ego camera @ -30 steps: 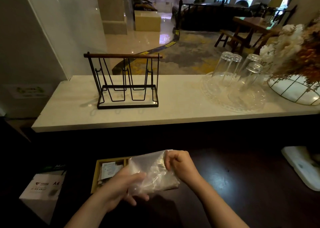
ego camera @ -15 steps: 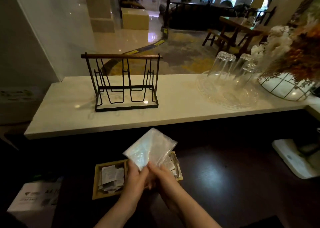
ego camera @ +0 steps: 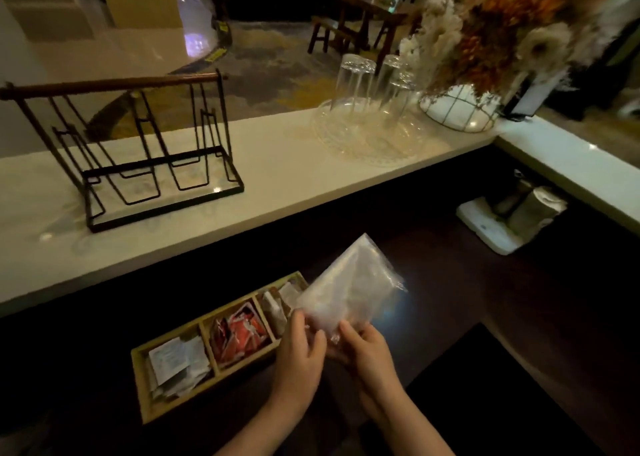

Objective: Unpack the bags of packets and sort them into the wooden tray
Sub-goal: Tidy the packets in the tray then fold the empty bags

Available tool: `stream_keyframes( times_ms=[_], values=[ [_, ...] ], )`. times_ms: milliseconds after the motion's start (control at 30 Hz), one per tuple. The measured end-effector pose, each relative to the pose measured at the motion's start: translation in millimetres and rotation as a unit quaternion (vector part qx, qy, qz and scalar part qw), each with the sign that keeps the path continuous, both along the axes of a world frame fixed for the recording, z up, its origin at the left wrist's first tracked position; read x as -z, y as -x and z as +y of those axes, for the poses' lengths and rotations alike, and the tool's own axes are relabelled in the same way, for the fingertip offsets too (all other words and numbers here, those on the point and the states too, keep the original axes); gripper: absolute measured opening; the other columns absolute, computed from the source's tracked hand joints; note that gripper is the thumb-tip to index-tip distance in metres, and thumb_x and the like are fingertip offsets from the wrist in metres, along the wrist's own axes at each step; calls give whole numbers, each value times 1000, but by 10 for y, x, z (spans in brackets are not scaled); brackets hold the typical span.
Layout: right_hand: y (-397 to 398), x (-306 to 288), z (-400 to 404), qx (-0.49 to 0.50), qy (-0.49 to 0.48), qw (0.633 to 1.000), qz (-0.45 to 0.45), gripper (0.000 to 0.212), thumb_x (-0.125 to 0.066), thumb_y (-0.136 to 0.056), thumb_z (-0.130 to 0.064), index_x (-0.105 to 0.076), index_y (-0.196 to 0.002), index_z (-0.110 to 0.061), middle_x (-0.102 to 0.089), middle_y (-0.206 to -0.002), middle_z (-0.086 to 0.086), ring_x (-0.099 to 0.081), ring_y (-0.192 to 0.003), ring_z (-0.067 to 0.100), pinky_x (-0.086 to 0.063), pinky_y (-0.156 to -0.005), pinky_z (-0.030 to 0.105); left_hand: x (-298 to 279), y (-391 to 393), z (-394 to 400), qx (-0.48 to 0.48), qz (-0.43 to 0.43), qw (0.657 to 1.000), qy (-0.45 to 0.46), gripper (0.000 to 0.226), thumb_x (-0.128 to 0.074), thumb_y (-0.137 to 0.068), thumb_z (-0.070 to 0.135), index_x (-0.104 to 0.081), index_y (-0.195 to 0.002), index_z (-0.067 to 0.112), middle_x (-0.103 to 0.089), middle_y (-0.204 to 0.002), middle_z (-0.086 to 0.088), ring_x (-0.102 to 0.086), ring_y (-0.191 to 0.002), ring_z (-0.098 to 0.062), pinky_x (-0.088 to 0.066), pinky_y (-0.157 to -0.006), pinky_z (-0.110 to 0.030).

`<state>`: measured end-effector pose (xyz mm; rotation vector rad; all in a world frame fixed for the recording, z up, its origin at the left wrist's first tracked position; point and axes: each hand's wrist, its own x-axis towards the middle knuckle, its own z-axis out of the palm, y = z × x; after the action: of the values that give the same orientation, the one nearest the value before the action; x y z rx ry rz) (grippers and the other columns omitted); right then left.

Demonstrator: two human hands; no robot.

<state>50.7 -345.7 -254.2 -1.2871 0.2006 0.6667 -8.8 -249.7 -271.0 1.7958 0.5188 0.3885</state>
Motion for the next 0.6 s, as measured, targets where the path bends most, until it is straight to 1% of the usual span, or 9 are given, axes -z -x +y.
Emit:
stream_keyframes(
  times_ms=[100,167,233,300,367,433,500,533,600],
  values=[
    [-97,185,-442,63,42,997,12,10,-49,-95,-9,-55,-89,-2,-66,-80,17,-73,-72,27,-59,-53,26,67,-203,-149,35,8,996,-79,20,-43,-84,31,-52,-98,19,-57,-95,3,-54,-83,-2,-42,-75,-19],
    [-144,391,-790,107,68,991,31,13,-48,-96,-9,-51,-83,-6,-55,-68,12,-72,-62,22,-55,-44,22,97,-399,-299,88,15,985,-145,28,-37,-84,36,-54,-97,18,-54,-96,3,-54,-83,-8,-43,-75,-23],
    [-168,670,-1160,153,88,983,59,16,-47,-96,-9,-49,-80,-9,-50,-66,11,-71,-58,20,-52,-41,21,170,-620,-477,156,28,964,-212,29,-35,-84,35,-55,-98,18,-54,-97,3,-54,-86,-12,-44,-76,-28],
    [-160,952,-1520,191,101,972,93,13,-47,-96,-10,-49,-84,-9,-56,-73,14,-72,-57,20,-53,-42,23,291,-820,-653,215,38,938,-268,28,-35,-86,33,-54,-100,19,-54,-100,3,-53,-92,-13,-43,-81,-28],
    [-139,1231,-1850,227,117,958,128,6,-47,-97,-11,-50,-93,-7,-64,-84,17,-71,-57,20,-55,-45,25,475,-1020,-833,266,41,911,-313,25,-37,-85,30,-54,-101,19,-55,-105,4,-52,-99,-13,-42,-85,-28],
    [-119,1469,-2124,251,132,945,165,5,-49,-96,-12,-50,-93,-8,-66,-86,18,-70,-54,20,-55,-44,27,677,-1204,-1002,307,32,888,-342,24,-41,-85,27,-56,-103,20,-57,-112,4,-53,-106,-15,-42,-91,-28],
    [-102,1738,-2343,277,146,929,198,6,-51,-95,-12,-51,-96,-6,-66,-86,18,-70,-52,21,-55,-43,28,881,-1381,-1152,337,25,865,-371,28,-43,-86,26,-58,-109,20,-57,-122,3,-51,-115,-15,-44,-97,-33],
    [-100,1924,-2477,288,152,921,214,9,-52,-95,-13,-52,-100,-5,-67,-87,17,-70,-54,22,-56,-46,30,1024,-1484,-1272,350,23,853,-386,30,-45,-86,26,-58,-113,21,-56,-128,3,-49,-119,-14,-43,-101,-35],
    [-124,2203,-2609,291,162,910,246,14,-50,-96,-17,-52,-105,-7,-70,-87,13,-71,-65,26,-56,-53,32,1206,-1614,-1383,365,29,831,-418,37,-45,-87,27,-56,-122,25,-49,-140,6,-41,-130,-13,-35,-109,-36]
  ],
)
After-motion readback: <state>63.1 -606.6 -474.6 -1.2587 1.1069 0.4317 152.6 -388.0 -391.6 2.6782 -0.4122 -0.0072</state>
